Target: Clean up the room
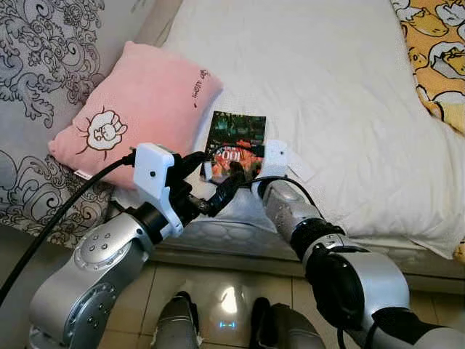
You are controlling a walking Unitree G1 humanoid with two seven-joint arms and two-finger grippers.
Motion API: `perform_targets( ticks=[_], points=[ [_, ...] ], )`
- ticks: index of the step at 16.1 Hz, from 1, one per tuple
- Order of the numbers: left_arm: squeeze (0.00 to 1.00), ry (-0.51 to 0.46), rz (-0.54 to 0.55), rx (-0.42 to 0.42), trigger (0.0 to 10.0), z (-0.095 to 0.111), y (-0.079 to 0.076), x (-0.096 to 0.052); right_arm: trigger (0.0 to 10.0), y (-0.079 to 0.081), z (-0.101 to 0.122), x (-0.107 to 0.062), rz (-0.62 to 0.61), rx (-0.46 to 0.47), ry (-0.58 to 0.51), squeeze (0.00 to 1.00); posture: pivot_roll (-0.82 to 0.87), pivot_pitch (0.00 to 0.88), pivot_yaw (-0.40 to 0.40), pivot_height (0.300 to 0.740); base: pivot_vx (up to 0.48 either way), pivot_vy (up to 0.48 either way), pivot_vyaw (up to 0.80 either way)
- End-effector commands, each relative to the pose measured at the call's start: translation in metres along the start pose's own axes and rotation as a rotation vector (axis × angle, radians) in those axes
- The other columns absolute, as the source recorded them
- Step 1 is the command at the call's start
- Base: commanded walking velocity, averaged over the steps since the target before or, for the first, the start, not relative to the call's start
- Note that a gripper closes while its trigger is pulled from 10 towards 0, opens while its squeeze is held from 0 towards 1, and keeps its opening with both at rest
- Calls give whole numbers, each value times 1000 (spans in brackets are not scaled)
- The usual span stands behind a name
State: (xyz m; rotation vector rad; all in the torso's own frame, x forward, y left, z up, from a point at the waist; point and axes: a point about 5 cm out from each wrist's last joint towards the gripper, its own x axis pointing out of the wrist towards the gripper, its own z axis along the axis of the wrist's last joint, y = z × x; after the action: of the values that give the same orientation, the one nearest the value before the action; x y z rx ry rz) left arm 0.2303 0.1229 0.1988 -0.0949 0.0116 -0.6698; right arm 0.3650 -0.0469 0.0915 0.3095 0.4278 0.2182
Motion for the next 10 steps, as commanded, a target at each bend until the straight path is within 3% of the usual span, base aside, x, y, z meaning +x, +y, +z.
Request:
perform_targets(
  ticks=[1, 6, 7, 8, 9, 10],
  points=[
    [0, -3, -4, 8, 10000, 0, 0, -1, 10000, 11, -14, -1, 11, 70, 55, 1000, 253, 178, -27, 740, 0, 0, 0],
    [0, -8, -17, 11, 10000, 1, 1, 4, 10000, 12, -13, 0, 20, 182, 67, 1000, 231, 170, -28, 740, 0, 0, 0],
    [0, -11, -13, 20, 10000, 1, 1, 5, 10000, 13, -3, 1, 25, 151, 26, 1000, 226, 163, -33, 740, 0, 0, 0],
    [0, 10, 31, 74, 10000, -3, 6, 7, 10000, 13, 12, 1, 29, 33, -59, 1000, 218, 144, -40, 740, 0, 0, 0],
    [0, 43, 106, 125, 10000, -9, 14, 9, 10000, 11, 28, 0, 22, -51, -173, 608, 212, 133, -45, 740, 0, 0, 0],
    [0, 32, 220, 100, 10000, -14, 28, 12, 10000, 3, 39, -4, 2, -139, -301, 0, 181, 91, -52, 740, 0, 0, 0]
  ],
)
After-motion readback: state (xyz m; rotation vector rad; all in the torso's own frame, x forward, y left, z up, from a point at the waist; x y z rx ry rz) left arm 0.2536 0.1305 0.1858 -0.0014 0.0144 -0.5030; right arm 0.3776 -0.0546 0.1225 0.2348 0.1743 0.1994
